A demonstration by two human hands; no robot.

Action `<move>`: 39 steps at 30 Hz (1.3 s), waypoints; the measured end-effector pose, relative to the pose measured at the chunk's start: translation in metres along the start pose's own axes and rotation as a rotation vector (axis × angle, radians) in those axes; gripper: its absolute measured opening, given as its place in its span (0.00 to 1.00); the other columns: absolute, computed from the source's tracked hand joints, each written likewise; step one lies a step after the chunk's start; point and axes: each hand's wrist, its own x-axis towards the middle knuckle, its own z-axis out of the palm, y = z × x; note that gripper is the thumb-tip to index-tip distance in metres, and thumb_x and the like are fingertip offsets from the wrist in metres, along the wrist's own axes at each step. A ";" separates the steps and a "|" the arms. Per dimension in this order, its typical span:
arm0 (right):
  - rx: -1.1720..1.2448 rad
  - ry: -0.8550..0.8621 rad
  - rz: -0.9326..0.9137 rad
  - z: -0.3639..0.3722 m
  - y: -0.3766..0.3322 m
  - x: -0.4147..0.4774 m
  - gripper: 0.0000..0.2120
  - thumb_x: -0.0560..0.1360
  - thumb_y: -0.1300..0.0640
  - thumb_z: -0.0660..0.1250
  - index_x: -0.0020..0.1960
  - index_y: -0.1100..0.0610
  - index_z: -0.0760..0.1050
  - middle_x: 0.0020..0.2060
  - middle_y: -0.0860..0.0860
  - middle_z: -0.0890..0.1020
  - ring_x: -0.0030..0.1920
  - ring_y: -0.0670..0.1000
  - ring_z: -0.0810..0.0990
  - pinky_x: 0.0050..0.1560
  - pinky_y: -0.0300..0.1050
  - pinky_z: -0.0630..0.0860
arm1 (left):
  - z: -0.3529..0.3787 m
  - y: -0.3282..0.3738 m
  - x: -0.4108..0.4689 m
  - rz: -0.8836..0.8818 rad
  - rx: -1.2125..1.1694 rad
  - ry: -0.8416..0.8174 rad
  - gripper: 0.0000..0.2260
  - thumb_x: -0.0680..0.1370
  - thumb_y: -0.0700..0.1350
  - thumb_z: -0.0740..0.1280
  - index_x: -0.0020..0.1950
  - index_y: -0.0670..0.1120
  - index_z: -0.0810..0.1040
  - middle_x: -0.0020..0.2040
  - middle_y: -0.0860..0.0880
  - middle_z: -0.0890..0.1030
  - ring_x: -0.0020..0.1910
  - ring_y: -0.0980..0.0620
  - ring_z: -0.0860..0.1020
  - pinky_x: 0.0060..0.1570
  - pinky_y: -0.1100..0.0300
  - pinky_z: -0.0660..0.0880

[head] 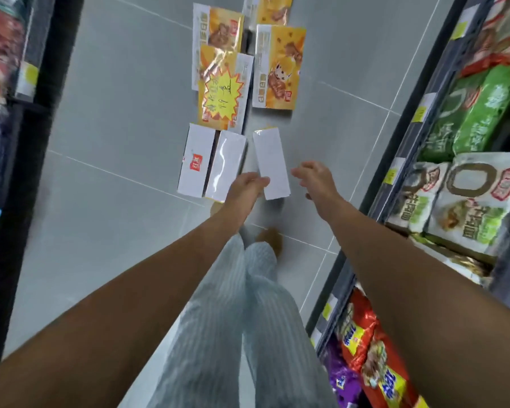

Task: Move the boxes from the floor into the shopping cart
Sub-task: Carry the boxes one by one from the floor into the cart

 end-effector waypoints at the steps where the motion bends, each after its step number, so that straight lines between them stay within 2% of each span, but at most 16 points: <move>1: -0.010 0.009 0.016 0.006 0.007 0.018 0.22 0.76 0.56 0.67 0.68 0.61 0.69 0.54 0.53 0.74 0.47 0.48 0.74 0.36 0.37 0.66 | 0.002 -0.006 0.018 -0.009 0.022 -0.006 0.05 0.80 0.45 0.63 0.43 0.51 0.72 0.42 0.54 0.74 0.48 0.52 0.73 0.45 0.62 0.69; 3: -0.020 0.017 0.040 0.018 0.021 0.058 0.21 0.77 0.57 0.67 0.68 0.61 0.68 0.53 0.52 0.73 0.42 0.44 0.73 0.34 0.35 0.66 | 0.007 -0.016 0.056 -0.009 0.040 -0.014 0.09 0.80 0.44 0.63 0.40 0.52 0.70 0.41 0.56 0.73 0.50 0.52 0.71 0.42 0.65 0.68; 6: -0.037 0.025 0.079 0.039 0.045 0.113 0.24 0.78 0.56 0.67 0.71 0.61 0.66 0.56 0.53 0.72 0.51 0.49 0.72 0.37 0.35 0.69 | 0.011 -0.036 0.114 -0.030 0.022 -0.016 0.03 0.80 0.45 0.63 0.52 0.48 0.71 0.50 0.51 0.73 0.52 0.52 0.71 0.50 0.60 0.67; 9: -0.084 0.050 0.079 0.060 0.065 0.160 0.28 0.77 0.54 0.68 0.73 0.57 0.62 0.65 0.54 0.71 0.59 0.53 0.72 0.56 0.44 0.72 | 0.016 -0.051 0.161 -0.025 0.050 -0.018 0.17 0.80 0.47 0.63 0.68 0.45 0.67 0.62 0.48 0.73 0.58 0.50 0.71 0.55 0.59 0.68; 11: -0.192 0.061 0.087 0.075 0.081 0.194 0.35 0.75 0.49 0.70 0.75 0.55 0.58 0.70 0.55 0.67 0.68 0.57 0.68 0.64 0.52 0.70 | 0.017 -0.061 0.191 -0.030 0.073 -0.012 0.22 0.80 0.48 0.62 0.73 0.45 0.63 0.70 0.48 0.69 0.66 0.48 0.70 0.60 0.58 0.68; 13: -0.331 0.080 0.114 0.089 0.096 0.220 0.44 0.72 0.43 0.72 0.78 0.54 0.51 0.74 0.56 0.61 0.73 0.60 0.62 0.69 0.56 0.66 | 0.016 -0.072 0.220 -0.028 0.105 0.005 0.24 0.80 0.49 0.62 0.74 0.46 0.61 0.73 0.48 0.66 0.69 0.47 0.67 0.64 0.56 0.67; 16: -0.415 0.087 0.151 0.110 0.117 0.242 0.57 0.67 0.36 0.73 0.79 0.56 0.40 0.77 0.58 0.52 0.77 0.62 0.53 0.73 0.60 0.57 | 0.014 -0.086 0.251 -0.027 0.119 0.029 0.26 0.79 0.49 0.63 0.75 0.45 0.60 0.72 0.46 0.67 0.70 0.47 0.68 0.60 0.60 0.68; 19: -0.533 0.191 0.150 0.127 0.134 0.253 0.62 0.65 0.34 0.73 0.78 0.55 0.35 0.78 0.59 0.48 0.77 0.63 0.51 0.74 0.64 0.53 | 0.013 -0.096 0.266 -0.048 0.078 0.026 0.28 0.80 0.48 0.63 0.77 0.46 0.57 0.74 0.48 0.64 0.71 0.48 0.66 0.54 0.63 0.64; 21: -0.584 0.273 0.159 0.135 0.140 0.259 0.60 0.65 0.36 0.74 0.78 0.55 0.37 0.77 0.59 0.51 0.76 0.62 0.54 0.73 0.63 0.55 | 0.011 -0.102 0.273 -0.062 0.059 0.023 0.28 0.80 0.48 0.63 0.77 0.46 0.57 0.75 0.48 0.63 0.71 0.48 0.66 0.53 0.63 0.64; 24: -0.618 0.346 0.102 0.132 0.140 0.260 0.53 0.65 0.42 0.75 0.77 0.58 0.47 0.71 0.58 0.61 0.71 0.60 0.62 0.68 0.58 0.62 | 0.005 -0.109 0.274 -0.067 0.063 0.028 0.27 0.79 0.47 0.63 0.77 0.45 0.58 0.74 0.47 0.64 0.71 0.49 0.66 0.56 0.63 0.64; 26: -0.592 0.379 0.057 0.126 0.136 0.255 0.49 0.64 0.41 0.75 0.74 0.59 0.53 0.68 0.57 0.66 0.68 0.59 0.66 0.66 0.58 0.65 | 0.000 -0.110 0.268 -0.065 0.081 0.033 0.26 0.80 0.48 0.63 0.76 0.45 0.60 0.74 0.48 0.65 0.71 0.48 0.66 0.57 0.62 0.64; 29: -0.472 0.358 0.107 0.117 0.126 0.240 0.47 0.65 0.36 0.72 0.72 0.59 0.56 0.66 0.56 0.68 0.68 0.58 0.68 0.66 0.59 0.68 | -0.008 -0.105 0.249 -0.051 0.103 0.015 0.25 0.80 0.48 0.62 0.75 0.45 0.61 0.73 0.47 0.68 0.69 0.49 0.69 0.59 0.60 0.69; 32: -0.284 0.297 0.168 0.104 0.119 0.209 0.47 0.63 0.33 0.70 0.70 0.56 0.56 0.64 0.54 0.69 0.65 0.56 0.73 0.61 0.60 0.75 | -0.014 -0.091 0.223 -0.026 0.123 0.002 0.23 0.81 0.49 0.61 0.75 0.45 0.62 0.71 0.48 0.69 0.57 0.56 0.71 0.52 0.62 0.70; 35: -0.083 0.227 0.212 0.085 0.113 0.169 0.47 0.55 0.31 0.70 0.65 0.52 0.59 0.59 0.52 0.74 0.56 0.55 0.80 0.52 0.58 0.81 | -0.019 -0.074 0.193 -0.011 0.178 0.002 0.24 0.81 0.50 0.61 0.75 0.46 0.61 0.70 0.47 0.70 0.48 0.58 0.72 0.42 0.69 0.71; 36: -0.013 0.215 0.220 0.079 0.112 0.157 0.45 0.53 0.32 0.70 0.62 0.52 0.60 0.57 0.52 0.77 0.53 0.55 0.82 0.50 0.57 0.82 | -0.022 -0.069 0.183 -0.014 0.190 0.004 0.24 0.81 0.51 0.61 0.75 0.46 0.60 0.70 0.47 0.70 0.49 0.57 0.73 0.40 0.70 0.70; 39: 0.106 0.160 0.187 0.059 0.100 0.115 0.42 0.54 0.36 0.72 0.60 0.59 0.69 0.49 0.52 0.84 0.46 0.54 0.85 0.48 0.54 0.83 | -0.030 -0.051 0.147 -0.045 0.138 0.016 0.27 0.80 0.53 0.62 0.76 0.47 0.59 0.73 0.48 0.66 0.65 0.49 0.71 0.50 0.62 0.66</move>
